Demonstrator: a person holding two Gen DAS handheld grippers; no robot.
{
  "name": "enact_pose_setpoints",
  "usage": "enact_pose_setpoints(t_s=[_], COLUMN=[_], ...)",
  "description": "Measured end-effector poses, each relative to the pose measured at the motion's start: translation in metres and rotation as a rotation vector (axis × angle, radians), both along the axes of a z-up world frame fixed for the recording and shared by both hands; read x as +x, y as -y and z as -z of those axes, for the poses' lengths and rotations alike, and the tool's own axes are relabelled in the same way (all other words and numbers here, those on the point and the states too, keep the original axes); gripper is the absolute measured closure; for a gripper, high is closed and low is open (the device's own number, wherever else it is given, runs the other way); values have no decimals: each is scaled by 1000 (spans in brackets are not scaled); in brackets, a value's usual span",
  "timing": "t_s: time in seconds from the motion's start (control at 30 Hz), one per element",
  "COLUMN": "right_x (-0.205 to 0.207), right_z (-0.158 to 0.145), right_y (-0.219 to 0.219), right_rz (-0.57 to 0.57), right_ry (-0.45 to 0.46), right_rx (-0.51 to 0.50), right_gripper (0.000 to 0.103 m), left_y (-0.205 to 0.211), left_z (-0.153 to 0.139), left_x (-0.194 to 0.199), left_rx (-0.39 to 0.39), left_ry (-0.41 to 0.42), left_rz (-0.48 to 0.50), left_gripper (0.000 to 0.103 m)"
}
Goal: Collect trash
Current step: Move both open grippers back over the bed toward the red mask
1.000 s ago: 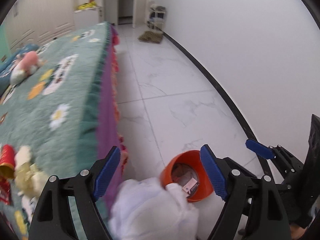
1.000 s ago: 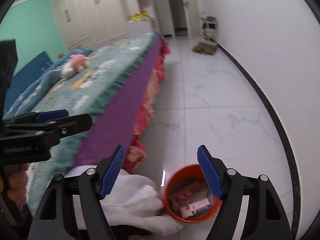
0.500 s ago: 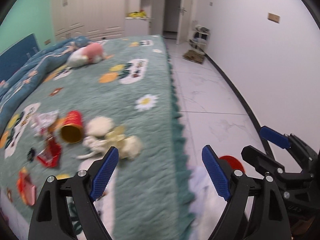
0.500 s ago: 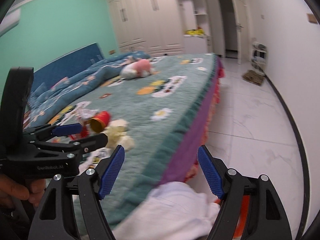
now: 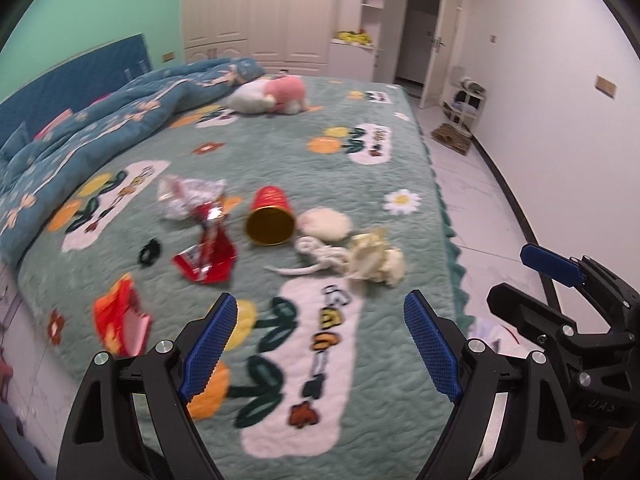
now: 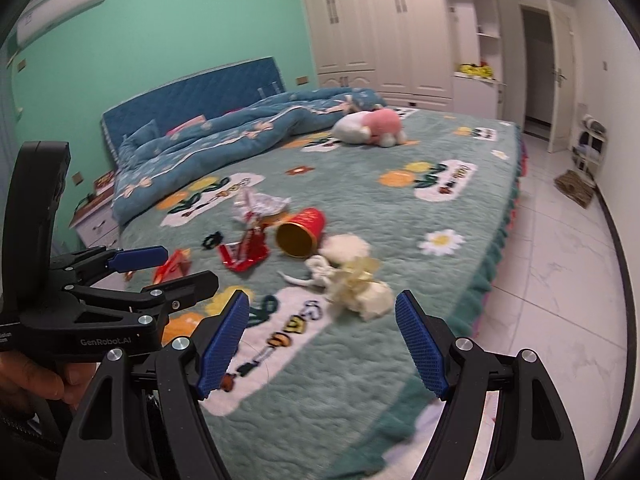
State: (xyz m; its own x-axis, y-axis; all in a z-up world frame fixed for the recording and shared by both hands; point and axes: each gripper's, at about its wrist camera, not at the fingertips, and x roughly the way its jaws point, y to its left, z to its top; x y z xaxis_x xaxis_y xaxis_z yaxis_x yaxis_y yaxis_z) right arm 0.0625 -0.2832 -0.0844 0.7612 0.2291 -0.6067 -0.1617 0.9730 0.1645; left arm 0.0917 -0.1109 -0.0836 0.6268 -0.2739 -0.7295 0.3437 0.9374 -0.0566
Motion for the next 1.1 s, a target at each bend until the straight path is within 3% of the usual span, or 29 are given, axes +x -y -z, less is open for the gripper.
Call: enact_pose_setpoints(t_s=[0.47,0.63,1.1], right_x=[46,60,103], right_z=[-2,6,23], right_y=[-86,-97,-145], right_rz=[-170,-174,-272], right_ry=[-11,-31,-79], right_rx=[-39,-41,-52], right_gripper=[28,22,22], left_y=[-90,-106,-168], left_z=[13,22,57], left_x=[13,18,56], left_rx=[-15,-17,-1], left_ry=[-51,-79,-164], left_rz=[-187,-217,-367], left_gripper=[18,18,18])
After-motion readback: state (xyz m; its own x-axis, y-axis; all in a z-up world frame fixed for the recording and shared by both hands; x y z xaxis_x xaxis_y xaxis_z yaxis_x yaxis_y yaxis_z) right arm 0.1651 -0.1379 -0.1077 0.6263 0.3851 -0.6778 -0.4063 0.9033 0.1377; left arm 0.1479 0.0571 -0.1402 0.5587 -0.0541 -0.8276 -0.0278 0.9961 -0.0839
